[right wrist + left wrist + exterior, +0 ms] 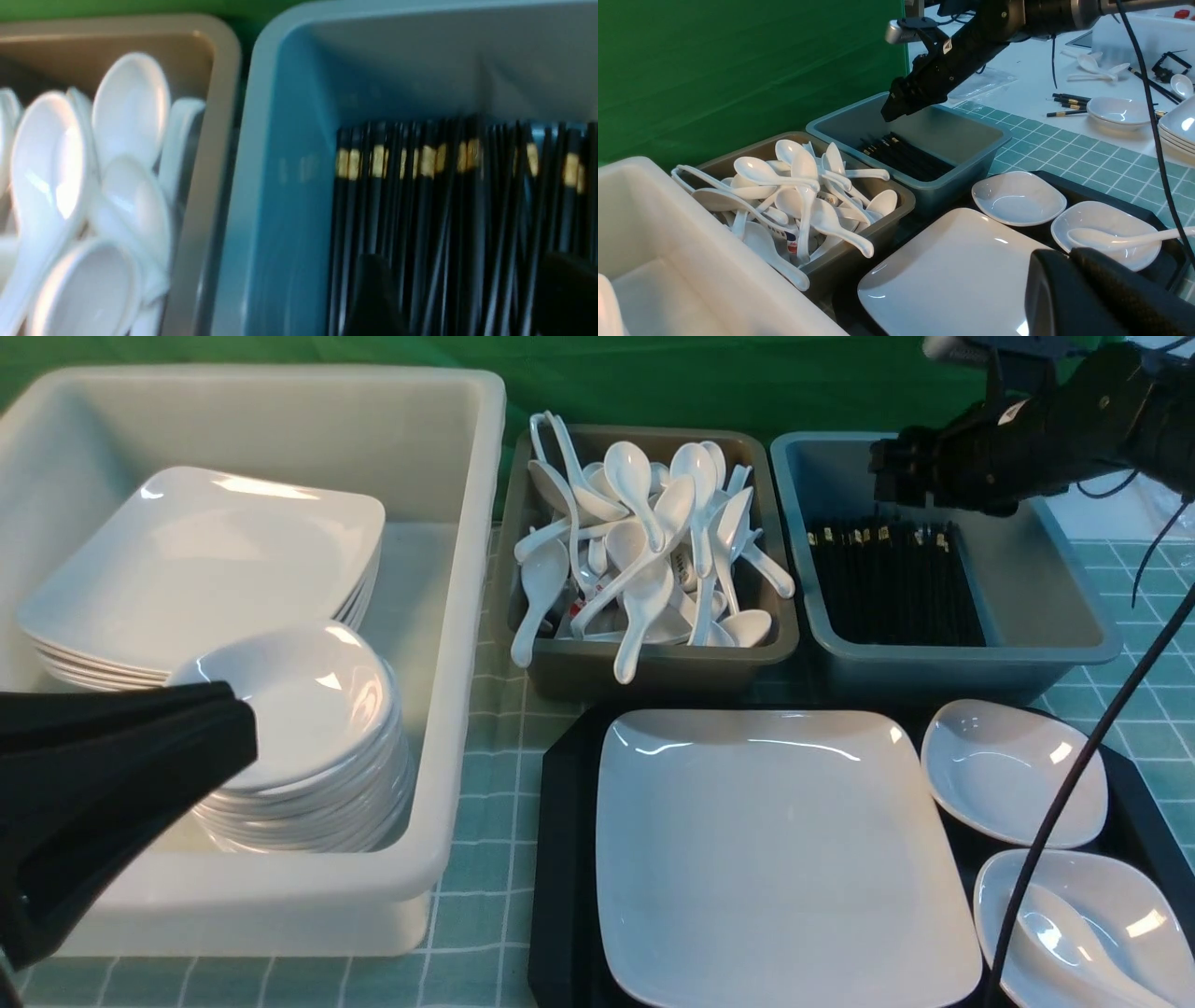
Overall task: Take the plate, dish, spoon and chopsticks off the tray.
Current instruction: Use the right arm to put the chopsticks into the small storage box on the right, then use the right arm to grab a soup spoon from the plate
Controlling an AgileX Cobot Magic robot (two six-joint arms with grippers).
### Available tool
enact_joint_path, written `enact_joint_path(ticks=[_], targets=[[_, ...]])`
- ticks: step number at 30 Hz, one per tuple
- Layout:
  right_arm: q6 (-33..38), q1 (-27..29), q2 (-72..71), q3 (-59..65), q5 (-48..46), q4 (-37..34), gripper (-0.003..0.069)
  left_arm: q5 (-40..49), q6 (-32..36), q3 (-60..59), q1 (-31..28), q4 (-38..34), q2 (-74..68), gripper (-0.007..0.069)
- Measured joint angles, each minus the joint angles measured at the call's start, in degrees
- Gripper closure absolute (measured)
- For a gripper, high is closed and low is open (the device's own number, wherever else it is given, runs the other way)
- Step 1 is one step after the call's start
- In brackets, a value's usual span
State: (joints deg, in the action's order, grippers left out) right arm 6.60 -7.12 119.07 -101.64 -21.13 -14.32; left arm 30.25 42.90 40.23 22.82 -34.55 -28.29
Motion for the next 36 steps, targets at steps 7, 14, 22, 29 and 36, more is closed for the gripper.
enact_joint_path(ticks=[7, 14, 22, 29, 36], targets=[[5.36, 0.05, -12.11, -0.14, -21.78, 4.99, 0.0394, -0.12, 0.00, 0.00, 0.00, 0.22, 0.00, 0.0608], [6.52, -0.20, -25.93, 14.02, -40.91, 12.66, 0.0465, 0.29, 0.00, 0.00, 0.00, 0.52, 0.00, 0.0608], [9.53, -0.27, -36.61, 39.17, -41.68, 13.80, 0.0312, 2.10, 0.05, 0.00, 0.00, 0.85, 0.00, 0.0608], [11.96, -0.27, -36.31, 51.73, -29.38, 13.84, 0.0215, 2.33, 0.05, 0.00, 0.00, 0.91, 0.00, 0.0608], [12.21, -0.33, -34.51, 54.52, -24.32, 13.85, 0.0202, 2.47, 0.10, 0.00, 0.00, 0.91, 0.00, 0.0608]])
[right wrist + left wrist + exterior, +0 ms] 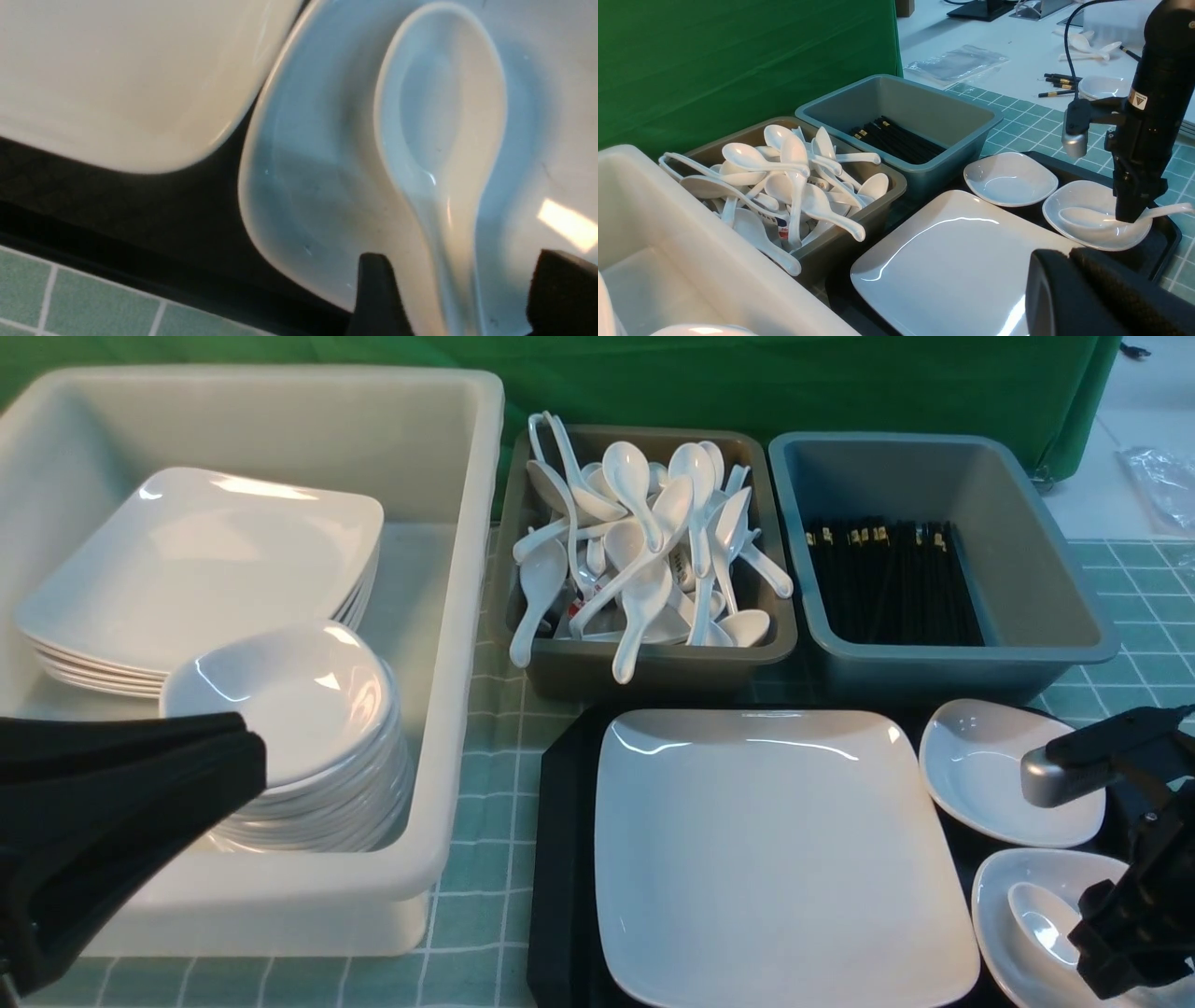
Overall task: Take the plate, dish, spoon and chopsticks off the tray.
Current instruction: Use the right arm to grab a soup spoon from the plate
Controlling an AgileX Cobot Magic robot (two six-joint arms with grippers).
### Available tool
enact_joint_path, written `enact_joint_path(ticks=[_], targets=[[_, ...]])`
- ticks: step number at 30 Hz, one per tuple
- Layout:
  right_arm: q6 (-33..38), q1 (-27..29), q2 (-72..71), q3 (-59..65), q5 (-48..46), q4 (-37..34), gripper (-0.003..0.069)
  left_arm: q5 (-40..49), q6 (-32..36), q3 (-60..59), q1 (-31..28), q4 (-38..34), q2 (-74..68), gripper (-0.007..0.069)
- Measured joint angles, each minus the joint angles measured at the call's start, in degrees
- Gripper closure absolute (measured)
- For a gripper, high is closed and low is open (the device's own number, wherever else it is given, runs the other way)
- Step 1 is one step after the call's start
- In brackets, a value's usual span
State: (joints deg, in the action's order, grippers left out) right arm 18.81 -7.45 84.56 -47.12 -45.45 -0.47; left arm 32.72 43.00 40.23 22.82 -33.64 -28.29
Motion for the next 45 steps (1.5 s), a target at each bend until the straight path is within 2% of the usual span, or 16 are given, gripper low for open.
enact_joint_path(ticks=[16, 21, 24, 27, 29, 33, 37, 39, 42, 45], targets=[[0.63, 0.00, 7.04, 0.00, 2.26, 1.08, 0.0202, 0.41, 0.07, 0.00, 0.00, 0.00, 0.00, 0.0608], [1.30, 0.00, 7.08, 0.00, 3.55, 1.08, 0.0274, 0.41, 0.07, 0.00, 0.00, 0.05, 0.00, 0.0608], [1.76, 0.00, 7.08, 0.00, 3.59, 1.08, 0.0342, 0.41, 0.07, 0.00, 0.00, 0.05, 0.00, 0.0608], [1.83, 0.00, 7.08, 0.00, 3.76, 1.12, 0.0368, 0.41, 0.07, 0.00, 0.00, 0.05, 0.00, 0.0608], [1.83, 0.00, 7.15, 0.00, 4.40, 1.12, 0.0364, 0.41, 0.07, 0.00, 0.00, 0.05, 0.00, 0.0608], [1.48, 0.00, 7.58, 0.00, 5.16, 1.12, 0.0298, 0.41, 0.07, 0.00, 0.00, 0.05, 0.00, 0.0608], [1.01, 0.00, 8.19, 0.00, 5.52, 1.12, 0.0174, 0.41, 0.10, 0.00, 0.00, 0.16, 0.00, 0.0608], [1.01, 0.00, 8.23, 0.00, 5.58, 1.12, 0.0148, 0.41, 0.10, 0.00, 0.00, 0.16, 0.00, 0.0608], [1.06, 0.00, 8.45, 0.00, 5.68, 1.12, 0.0150, 0.43, 0.10, 0.00, 0.00, 0.16, 0.00, 0.0608], [1.06, 0.00, 9.81, 0.00, 5.71, 1.12, 0.0237, 0.43, 0.10, 0.00, 0.00, 0.16, 0.00, 0.0608]])
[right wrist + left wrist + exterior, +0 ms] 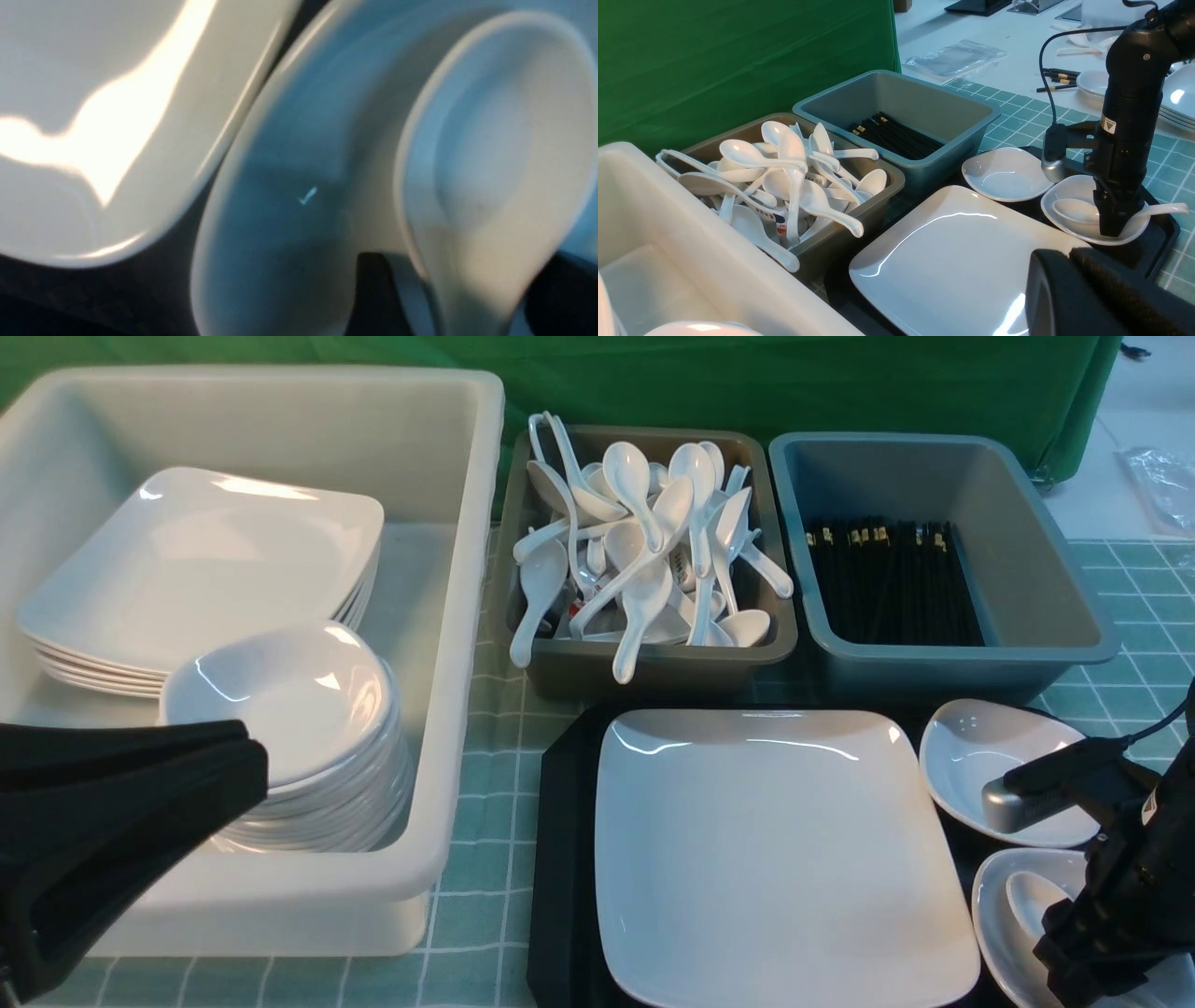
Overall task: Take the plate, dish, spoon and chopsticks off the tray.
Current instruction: Use the right arm to grab a soup spoon from the plate, then use the right arm to put the soup spoon into the small storage box in the middle
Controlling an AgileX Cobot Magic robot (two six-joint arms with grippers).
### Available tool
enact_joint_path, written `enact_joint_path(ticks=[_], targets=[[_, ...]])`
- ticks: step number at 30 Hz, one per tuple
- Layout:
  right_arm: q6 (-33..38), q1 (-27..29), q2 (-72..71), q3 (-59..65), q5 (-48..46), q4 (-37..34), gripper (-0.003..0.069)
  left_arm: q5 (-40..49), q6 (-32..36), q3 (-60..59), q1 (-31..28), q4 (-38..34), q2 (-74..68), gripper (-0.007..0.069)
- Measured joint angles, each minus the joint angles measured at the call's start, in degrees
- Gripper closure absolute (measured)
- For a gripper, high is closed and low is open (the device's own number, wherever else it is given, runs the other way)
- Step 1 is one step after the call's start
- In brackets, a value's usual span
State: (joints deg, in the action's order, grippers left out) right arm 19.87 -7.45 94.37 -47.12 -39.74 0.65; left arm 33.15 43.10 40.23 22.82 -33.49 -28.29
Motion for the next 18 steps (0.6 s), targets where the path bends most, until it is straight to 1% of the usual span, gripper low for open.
enact_joint_path(ticks=[1, 2, 3, 4, 5, 9, 13, 15, 16, 18], targets=[[0.04, 0.00, 0.24, -0.05, 0.00, 0.17, 0.0269, 0.00, 0.00, 0.00, 0.00, 0.00, 0.00, 0.0608], [0.04, 0.00, 0.31, -0.06, 0.00, 0.21, 0.0269, 0.00, 0.00, 0.00, 0.00, 0.00, 0.00, 0.0608], [0.04, 0.00, 0.37, -0.06, 0.19, 0.45, 0.0324, 0.00, 0.00, 0.00, 0.00, 0.00, 0.00, 0.0608], [0.04, 0.00, 0.41, -0.10, 0.37, 0.55, 0.0357, 0.00, 0.00, 0.00, 0.00, 0.00, 0.00, 0.0608], [0.04, 0.00, 0.41, -0.10, 0.46, 0.61, 0.0371, 0.00, 0.00, 0.00, 0.00, 0.00, 0.00, 0.0608], [0.04, 0.00, 0.64, -1.24, -0.86, 0.50, 0.0373, 0.00, 0.00, 0.00, 0.00, 0.00, 0.00, 0.0608], [-1.26, -0.87, -1.66, -7.06, -9.92, -0.65, 0.0373, -0.08, 0.80, 0.00, 0.00, 0.05, 0.00, 0.0608], [-1.84, -1.49, -3.15, -8.47, -11.21, -1.08, 0.0373, -0.37, 1.26, 0.00, 0.00, 0.21, 0.00, 0.0608], [-2.82, -2.73, -5.61, -10.50, -11.41, -2.57, 0.0375, -1.25, 1.55, 0.00, 0.00, 0.35, 0.00, 0.0608], [-3.32, -4.89, -8.72, -13.03, -7.96, -6.26, 0.0376, -2.70, 1.70, 0.00, 0.00, 0.48, 0.00, 0.0608]])
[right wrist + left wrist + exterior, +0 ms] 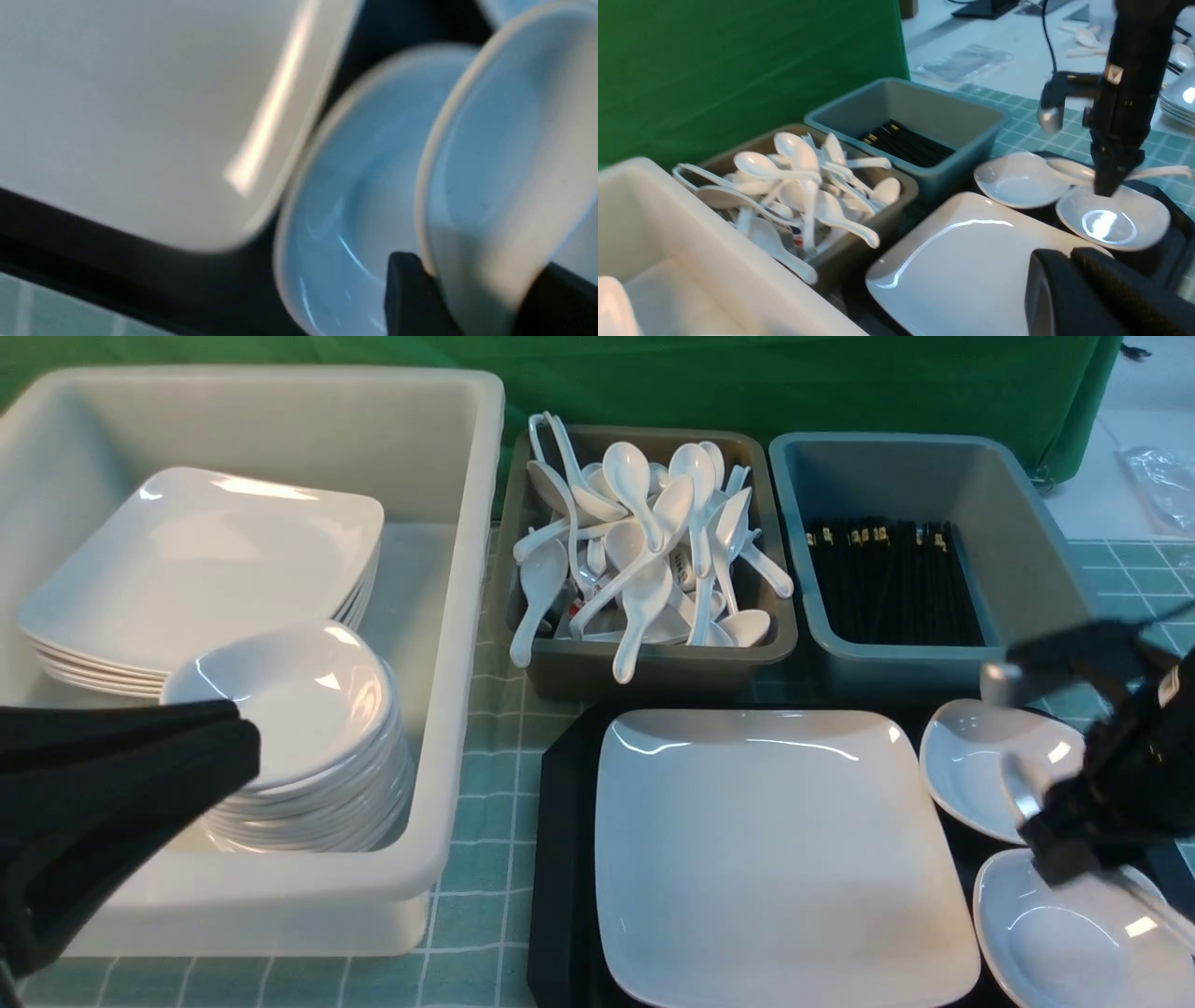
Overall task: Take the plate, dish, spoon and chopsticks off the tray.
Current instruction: Use the right arm to put the soup spoon into the small storage box in the middle
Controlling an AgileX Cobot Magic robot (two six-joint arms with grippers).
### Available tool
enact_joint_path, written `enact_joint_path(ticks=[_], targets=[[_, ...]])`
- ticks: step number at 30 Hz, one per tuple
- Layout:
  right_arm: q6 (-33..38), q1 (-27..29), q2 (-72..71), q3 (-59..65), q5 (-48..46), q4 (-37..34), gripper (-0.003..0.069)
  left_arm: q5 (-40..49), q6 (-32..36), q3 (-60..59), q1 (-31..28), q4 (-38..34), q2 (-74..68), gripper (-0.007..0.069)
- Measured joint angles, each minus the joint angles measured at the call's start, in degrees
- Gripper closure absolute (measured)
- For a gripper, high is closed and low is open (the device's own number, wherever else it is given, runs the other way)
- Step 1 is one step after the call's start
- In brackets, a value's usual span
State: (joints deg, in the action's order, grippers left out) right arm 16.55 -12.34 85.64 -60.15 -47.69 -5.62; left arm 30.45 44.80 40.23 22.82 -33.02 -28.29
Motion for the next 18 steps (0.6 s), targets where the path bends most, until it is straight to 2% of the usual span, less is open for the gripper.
enact_joint_path(ticks=[4, 6, 9, 13, 18], targets=[[-0.57, -5.99, -1.76, -6.77, 19.06, -8.64, 0.0376, -2.91, 0.18, 0.00, 0.00, 0.12, 0.00, 0.0608], [-0.75, -7.11, -0.67, -8.73, 22.88, -9.83, 0.0376, -3.14, 0.18, 0.00, 0.00, 0.12, 0.00, 0.0608], [-1.83, -9.26, 7.33, -18.06, 32.26, -11.70, 0.0376, -3.39, 0.24, 0.00, 0.00, 0.12, 0.00, 0.0608], [-3.63, -9.55, 17.49, -28.86, 34.45, -11.84, 0.0376, -3.51, 0.24, 0.00, 0.00, 0.44, 0.00, 0.0608], [-4.75, -9.65, 33.44, -48.98, 32.77, -11.84, 0.0377, -3.55, 0.24, 0.00, 0.00, 2.23, 0.00, 0.0608]])
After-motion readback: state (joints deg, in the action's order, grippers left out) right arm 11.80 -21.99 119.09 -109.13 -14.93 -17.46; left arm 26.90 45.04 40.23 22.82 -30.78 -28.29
